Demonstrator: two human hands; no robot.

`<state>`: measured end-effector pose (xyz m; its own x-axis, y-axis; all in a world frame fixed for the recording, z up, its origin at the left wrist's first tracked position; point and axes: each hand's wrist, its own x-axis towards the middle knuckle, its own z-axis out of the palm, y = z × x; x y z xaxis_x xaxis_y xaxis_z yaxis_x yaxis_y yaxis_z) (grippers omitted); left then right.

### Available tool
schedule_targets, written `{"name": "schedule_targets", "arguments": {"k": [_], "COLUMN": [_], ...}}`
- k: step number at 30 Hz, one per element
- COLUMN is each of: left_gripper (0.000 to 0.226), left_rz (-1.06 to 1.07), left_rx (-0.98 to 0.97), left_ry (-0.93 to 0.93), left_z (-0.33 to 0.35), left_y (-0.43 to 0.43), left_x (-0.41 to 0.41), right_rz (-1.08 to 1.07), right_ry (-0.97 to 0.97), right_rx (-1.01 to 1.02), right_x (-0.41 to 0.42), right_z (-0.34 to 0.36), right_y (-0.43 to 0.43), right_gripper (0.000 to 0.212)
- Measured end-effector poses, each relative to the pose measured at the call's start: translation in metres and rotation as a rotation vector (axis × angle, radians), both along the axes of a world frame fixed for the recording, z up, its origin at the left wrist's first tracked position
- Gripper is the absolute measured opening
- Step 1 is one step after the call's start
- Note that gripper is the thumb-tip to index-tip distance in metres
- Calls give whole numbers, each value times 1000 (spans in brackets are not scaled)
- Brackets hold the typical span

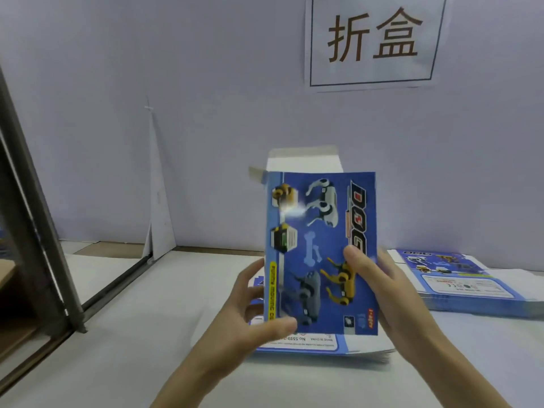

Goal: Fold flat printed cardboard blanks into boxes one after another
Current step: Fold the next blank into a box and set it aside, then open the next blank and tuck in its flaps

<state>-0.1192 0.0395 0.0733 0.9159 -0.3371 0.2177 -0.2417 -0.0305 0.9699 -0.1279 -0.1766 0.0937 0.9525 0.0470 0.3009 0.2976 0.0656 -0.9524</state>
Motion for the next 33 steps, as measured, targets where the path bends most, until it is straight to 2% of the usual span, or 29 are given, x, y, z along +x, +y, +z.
{"name": "schedule_targets", "arguments": {"k": [1, 2, 3, 5, 6, 7, 9, 12, 14, 15, 17, 18, 20, 21, 22, 24, 25, 27, 30, 33], "left_gripper": [93, 92, 91, 82, 72, 59, 35, 33, 18, 13, 13, 25, 85, 94, 92, 84, 77, 66, 61, 56], "left_rz": [-10, -20, -39, -45, -21, 22, 187, 465, 515, 526, 476, 346, 105, -45, -128, -169, -152, -100, -96, -93], "left_rx": [-18, -48, -84, -233, -320, -417, -619, -844, -783, -649, -201, 30, 509, 717, 897, 1183, 1274, 1335, 1413, 1449], "left_ry": [16, 19, 22, 100, 160, 224, 295, 167, 119, 65, -77, -125, -194, -227, -272, -440, -517, -662, -781, -856], "left_z": [-6, -11, -17, -25, -28, -28, -14, 42, 64, 67, 52, 39, 12, -5, -23, -62, -77, -100, -110, -120], "left_y": [4, 8, 12, 21, 26, 34, 53, 86, 96, 93, 78, 68, 36, 21, 7, -11, -17, -18, -16, -18], "left_x": [0, 0, -1, 4, 10, 19, 48, 88, 105, 112, 111, 106, 94, 81, 69, 65, 65, 75, 80, 82], "right_rz": [74, 24, 62, 48, 11, -14, -25, -34, -54, -59, -69, -63, -27, -16, -17, -34, -27, 48, 90, 62], "right_ry": [-20, -69, -97, 4, 49, 78, 141, 163, 150, 134, 68, 53, 74, 72, 64, 52, 55, 89, 117, 145], "right_rx": [57, -40, -75, -79, -67, -69, -76, -163, -231, -249, -387, -499, -815, -1004, -1166, -1325, -1368, -1411, -1388, -1366], "right_x": [-2, 4, 12, 31, 41, 52, 58, 55, 46, 43, 33, 30, 31, 33, 33, 30, 31, 31, 34, 36], "right_z": [-2, 8, -2, -17, -20, -26, -30, -38, -38, -37, -40, -43, -55, -60, -62, -62, -64, -69, -76, -80], "right_y": [3, -3, -5, -3, -2, -4, -6, -13, -13, -12, -13, -13, -11, -9, -7, -3, -3, -5, -16, -24], "right_gripper": [56, 57, 57, 38, 25, 23, 34, 37, 34, 33, 38, 41, 42, 42, 42, 43, 43, 40, 35, 39]}}
